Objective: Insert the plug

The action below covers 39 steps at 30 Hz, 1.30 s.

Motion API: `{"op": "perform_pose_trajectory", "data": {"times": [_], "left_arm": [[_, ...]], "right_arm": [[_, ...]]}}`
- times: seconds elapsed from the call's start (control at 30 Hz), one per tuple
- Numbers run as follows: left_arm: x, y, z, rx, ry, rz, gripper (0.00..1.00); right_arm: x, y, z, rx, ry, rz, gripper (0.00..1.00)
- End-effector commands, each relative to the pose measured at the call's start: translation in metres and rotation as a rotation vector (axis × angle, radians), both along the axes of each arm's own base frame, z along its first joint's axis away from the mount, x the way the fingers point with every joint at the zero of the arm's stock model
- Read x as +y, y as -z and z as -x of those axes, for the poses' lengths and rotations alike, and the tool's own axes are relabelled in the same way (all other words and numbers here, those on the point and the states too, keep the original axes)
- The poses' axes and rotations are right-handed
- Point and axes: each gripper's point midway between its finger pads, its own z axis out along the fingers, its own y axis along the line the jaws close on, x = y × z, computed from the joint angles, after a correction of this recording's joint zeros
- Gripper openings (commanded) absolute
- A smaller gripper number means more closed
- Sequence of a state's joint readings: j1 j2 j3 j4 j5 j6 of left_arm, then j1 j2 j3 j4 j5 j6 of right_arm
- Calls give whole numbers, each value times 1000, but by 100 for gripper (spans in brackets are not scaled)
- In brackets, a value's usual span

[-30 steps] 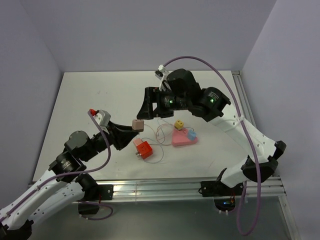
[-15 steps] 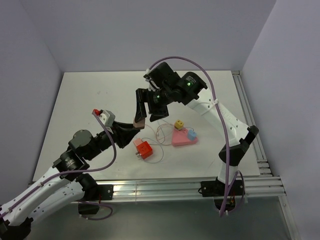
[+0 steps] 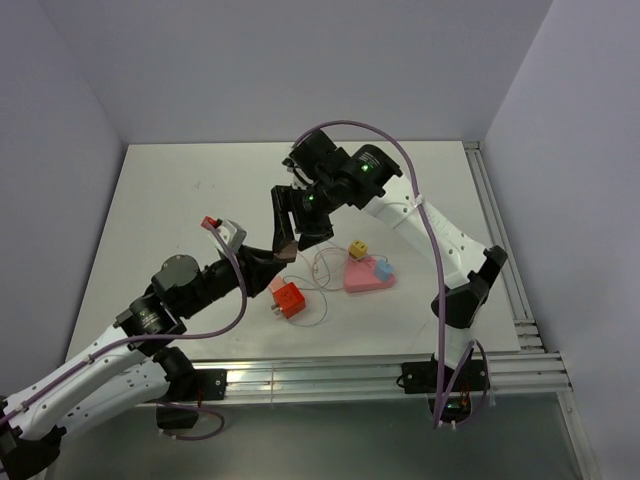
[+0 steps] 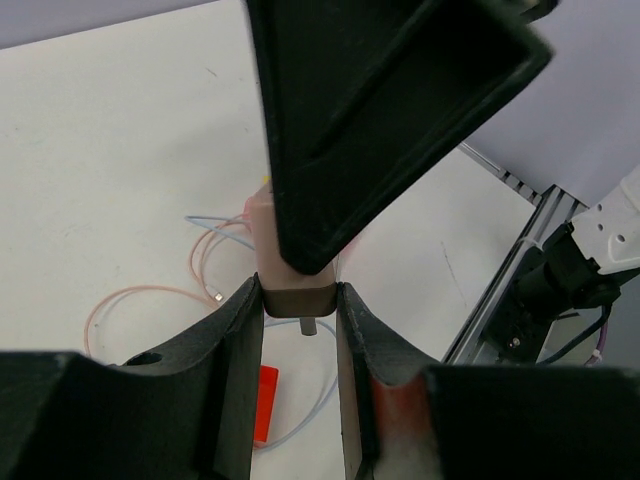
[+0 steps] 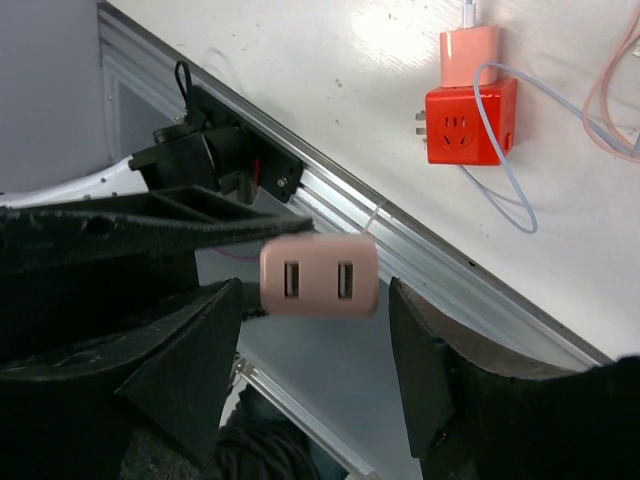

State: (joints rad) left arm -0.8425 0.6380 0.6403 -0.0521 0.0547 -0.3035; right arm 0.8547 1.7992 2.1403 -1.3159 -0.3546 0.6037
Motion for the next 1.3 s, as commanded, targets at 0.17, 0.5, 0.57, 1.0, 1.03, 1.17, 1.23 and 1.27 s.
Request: {"op": "perform_pose_trajectory", "data": {"times": [0.17, 0.5, 0.57, 1.0, 1.03, 1.17, 1.23, 1.27], "left_arm": [[-2, -28, 5, -64, 4, 22, 1], [3, -23, 3, -50, -36, 17, 1], [3, -24, 3, -52, -37, 15, 0], [4, -22, 3, -39, -45, -6, 1], [4, -23, 3, -39, -43, -6, 1], [3, -22, 4, -34, -42, -5, 1], [4, -22, 4, -31, -46, -3, 1], [4, -23, 4, -32, -45, -2, 1]], "right_arm": [[8, 7, -6, -6, -29, 18, 63], [8, 12, 12, 47, -73, -9, 4], [6, 10, 14, 40, -75, -15, 6], [-5, 2, 15, 7, -70, 10, 53], [-5, 2, 16, 6, -75, 8, 58], [-6, -5, 16, -8, -66, -6, 61], [-7, -7, 16, -11, -63, -9, 62], [-6, -8, 16, -10, -64, -14, 62]]}}
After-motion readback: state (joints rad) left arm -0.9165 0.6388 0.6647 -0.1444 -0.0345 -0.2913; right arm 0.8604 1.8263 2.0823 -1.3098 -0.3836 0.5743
